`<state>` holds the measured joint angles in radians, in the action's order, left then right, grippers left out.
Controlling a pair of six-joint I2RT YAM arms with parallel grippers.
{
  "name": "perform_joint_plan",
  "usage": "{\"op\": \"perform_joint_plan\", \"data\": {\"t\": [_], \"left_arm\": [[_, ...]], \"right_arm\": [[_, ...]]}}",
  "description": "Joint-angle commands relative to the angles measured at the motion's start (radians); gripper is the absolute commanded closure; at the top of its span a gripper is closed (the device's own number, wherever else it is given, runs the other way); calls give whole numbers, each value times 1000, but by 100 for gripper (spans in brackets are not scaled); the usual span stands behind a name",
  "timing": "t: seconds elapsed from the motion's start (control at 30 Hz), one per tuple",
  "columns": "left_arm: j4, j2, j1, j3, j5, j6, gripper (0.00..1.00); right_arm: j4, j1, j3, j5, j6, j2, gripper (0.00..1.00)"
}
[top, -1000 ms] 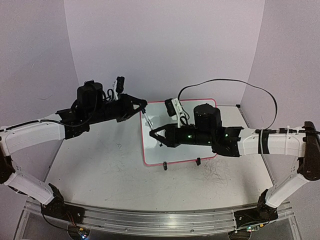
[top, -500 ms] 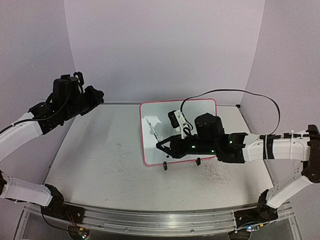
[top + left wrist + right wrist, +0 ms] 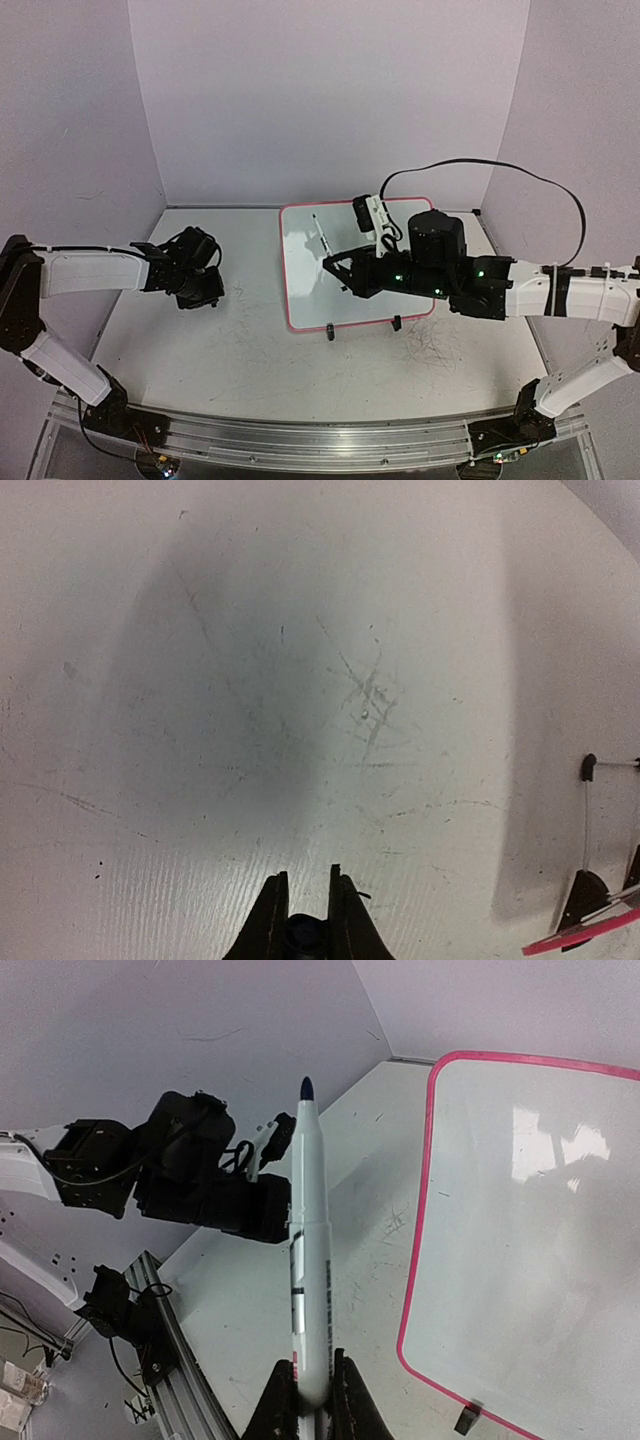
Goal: Write a sentence on the whiteboard
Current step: Place the pen cap at the center of the board.
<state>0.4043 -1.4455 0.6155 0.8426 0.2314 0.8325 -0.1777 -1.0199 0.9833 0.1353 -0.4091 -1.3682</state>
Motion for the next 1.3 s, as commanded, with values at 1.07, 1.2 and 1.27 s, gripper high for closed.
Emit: {"op": "perform_joint_plan", "data": {"t": [1.07,1.2,1.27], "left_arm": [[5,44,3,17,97,-81,48],[2,191,3,91,-18,-171,32],[-33,222,3,149,-181,-269,30]], "right_arm": [[3,2,31,-16,37,-16,100],[63,3,50,24,148,-24,100],[121,3,77,88,223,-39,100]]}}
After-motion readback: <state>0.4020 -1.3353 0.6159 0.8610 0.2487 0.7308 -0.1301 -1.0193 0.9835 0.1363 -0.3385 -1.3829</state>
